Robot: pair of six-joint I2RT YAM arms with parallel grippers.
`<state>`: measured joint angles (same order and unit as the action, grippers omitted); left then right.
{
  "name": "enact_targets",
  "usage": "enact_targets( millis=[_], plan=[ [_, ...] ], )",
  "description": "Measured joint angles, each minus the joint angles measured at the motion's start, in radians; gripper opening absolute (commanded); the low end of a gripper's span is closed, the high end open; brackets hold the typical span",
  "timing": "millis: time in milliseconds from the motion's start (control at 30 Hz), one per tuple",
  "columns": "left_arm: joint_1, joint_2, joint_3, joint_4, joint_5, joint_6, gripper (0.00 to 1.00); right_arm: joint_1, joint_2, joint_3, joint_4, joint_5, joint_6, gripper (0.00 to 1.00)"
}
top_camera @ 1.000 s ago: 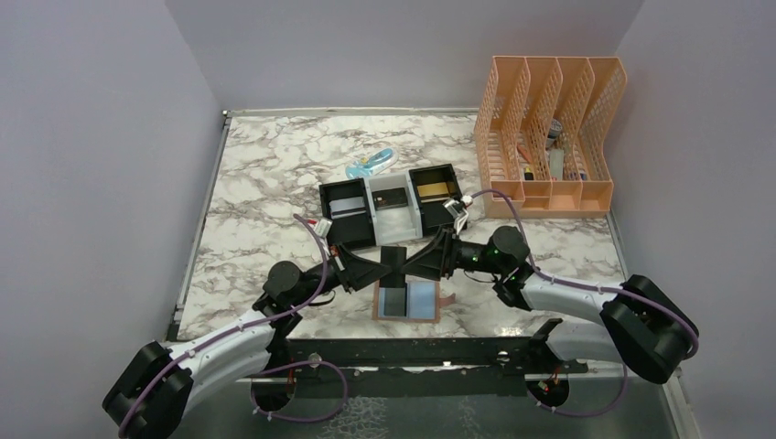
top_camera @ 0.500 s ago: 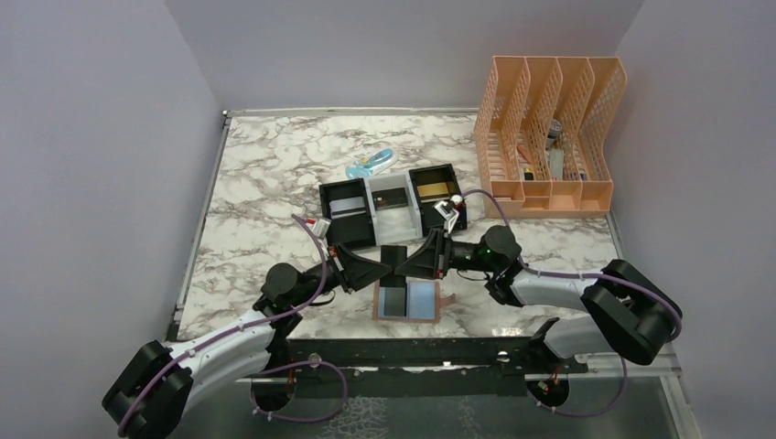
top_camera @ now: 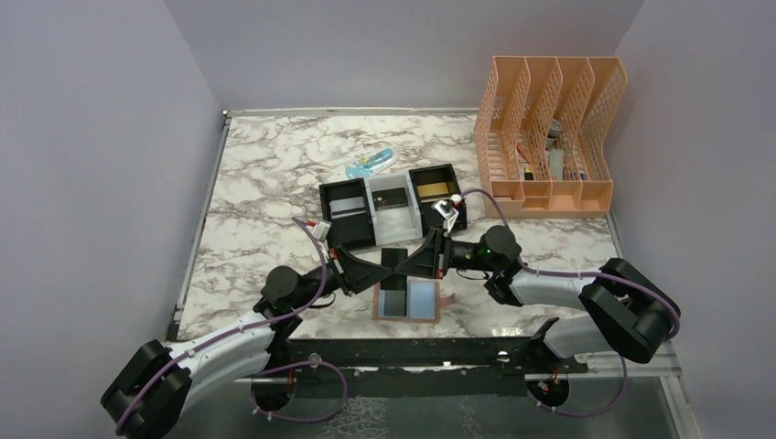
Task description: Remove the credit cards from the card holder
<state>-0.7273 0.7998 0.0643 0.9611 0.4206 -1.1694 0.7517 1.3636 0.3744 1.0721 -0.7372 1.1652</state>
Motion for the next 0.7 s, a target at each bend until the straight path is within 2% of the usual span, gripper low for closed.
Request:
enact_targets(
  millis=[233,267,367,467,600,633,700],
  plan=[
    [-0.002,-0.016,-0.012,0.003,-0.011,-0.007,0.01,0.0,0.003,0.0,-0.001,0.002,0.0,0.01],
    [-0.002,-0.021,-0.016,0.003,-0.015,-0.008,0.07,0.001,0.002,0.0,-0.003,0.006,-0.002,0.01],
    [-0.008,-0.041,-0.034,0.003,-0.032,-0.016,0.38,0.011,-0.013,0.0,-0.036,0.023,-0.021,0.01],
    [-0.008,-0.07,-0.048,-0.014,-0.05,-0.02,0.63,0.01,-0.078,0.0,-0.128,0.074,-0.071,0.01],
    [-0.008,-0.107,-0.05,-0.082,-0.07,-0.021,0.85,0.008,-0.146,0.0,-0.237,0.132,-0.131,0.01],
    [-0.008,-0.118,-0.05,-0.104,-0.073,-0.018,0.94,0.008,-0.169,0.0,-0.274,0.155,-0.153,0.01],
    [-0.008,-0.143,-0.05,-0.158,-0.079,-0.011,0.99,0.008,-0.211,-0.001,-0.344,0.2,-0.195,0.01]
  ],
)
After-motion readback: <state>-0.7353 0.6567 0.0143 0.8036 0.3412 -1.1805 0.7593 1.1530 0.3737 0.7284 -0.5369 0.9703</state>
